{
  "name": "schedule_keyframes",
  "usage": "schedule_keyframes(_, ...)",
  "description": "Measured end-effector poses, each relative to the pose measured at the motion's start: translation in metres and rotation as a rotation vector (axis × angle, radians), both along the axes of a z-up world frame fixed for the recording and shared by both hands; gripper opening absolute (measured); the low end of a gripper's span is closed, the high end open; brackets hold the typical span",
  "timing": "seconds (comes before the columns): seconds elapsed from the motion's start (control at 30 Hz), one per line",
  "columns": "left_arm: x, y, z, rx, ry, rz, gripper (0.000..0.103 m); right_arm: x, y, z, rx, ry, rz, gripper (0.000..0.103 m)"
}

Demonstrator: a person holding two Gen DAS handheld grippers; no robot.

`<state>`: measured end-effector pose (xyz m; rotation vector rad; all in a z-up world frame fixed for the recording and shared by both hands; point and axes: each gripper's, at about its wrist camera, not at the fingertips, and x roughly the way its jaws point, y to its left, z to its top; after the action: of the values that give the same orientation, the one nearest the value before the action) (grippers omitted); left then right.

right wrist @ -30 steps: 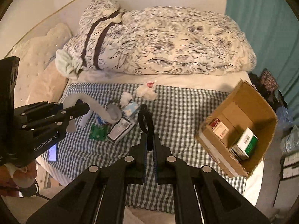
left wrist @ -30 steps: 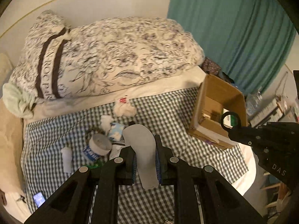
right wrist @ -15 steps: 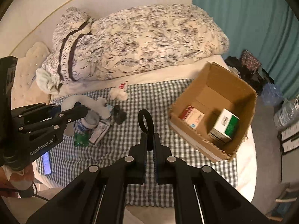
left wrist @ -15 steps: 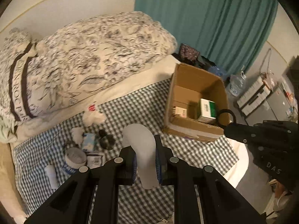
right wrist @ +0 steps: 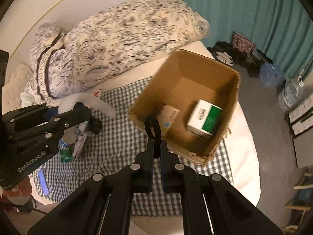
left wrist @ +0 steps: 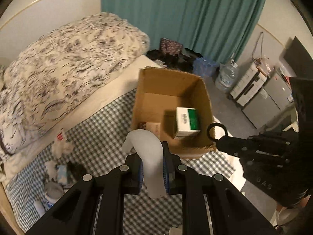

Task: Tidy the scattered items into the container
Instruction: 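Carry the white tube and black ring to the cardboard box with both tools, then open the left tool and right tool to drop tube and ring in the box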

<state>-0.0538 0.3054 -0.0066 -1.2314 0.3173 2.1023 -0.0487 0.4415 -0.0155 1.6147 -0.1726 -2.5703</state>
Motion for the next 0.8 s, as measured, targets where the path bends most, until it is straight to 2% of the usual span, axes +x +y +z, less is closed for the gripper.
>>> schedule_keyframes(0.17, -0.012, 0.039, -0.009, -0.008, -0.015, -0.046, 0.016, -0.018, 0.027, -0.016, -0.016, -0.027, -0.031, 0.005)
schedule_keyframes(0.37, -0.027, 0.079, -0.033, -0.043, -0.057, -0.085, 0.016, -0.04, 0.051, -0.042, -0.035, -0.086, -0.052, 0.005)
schedule_keyframes(0.6, -0.041, 0.106, -0.06, -0.079, -0.106, -0.116, 0.016, -0.058, 0.068, -0.067, -0.045, -0.142, -0.068, 0.005)
schedule_keyframes(0.63, -0.043, 0.11, -0.063, -0.086, -0.113, -0.121, 0.02, -0.06, 0.069, -0.069, -0.047, -0.147, -0.069, 0.005)
schedule_keyframes(0.67, -0.044, 0.112, -0.065, -0.095, -0.12, -0.122, 0.031, -0.061, 0.07, -0.071, -0.051, -0.149, -0.069, 0.006)
schedule_keyframes(0.7, -0.046, 0.114, -0.068, -0.111, -0.13, -0.122, 0.04, -0.063, 0.071, -0.072, -0.063, -0.152, -0.067, 0.016)
schedule_keyframes(0.73, -0.048, 0.115, -0.071, -0.137, -0.131, -0.102, 0.059, -0.064, 0.07, -0.074, -0.063, -0.158, -0.065, 0.02)
schedule_keyframes(0.77, -0.051, 0.114, -0.072, -0.163, -0.122, -0.069, 0.084, -0.064, 0.069, -0.075, -0.054, -0.163, -0.065, 0.037)
schedule_keyframes(0.8, -0.054, 0.111, -0.071, -0.165, -0.112, -0.044, 0.09, -0.064, 0.07, -0.075, -0.057, -0.16, -0.07, 0.053)
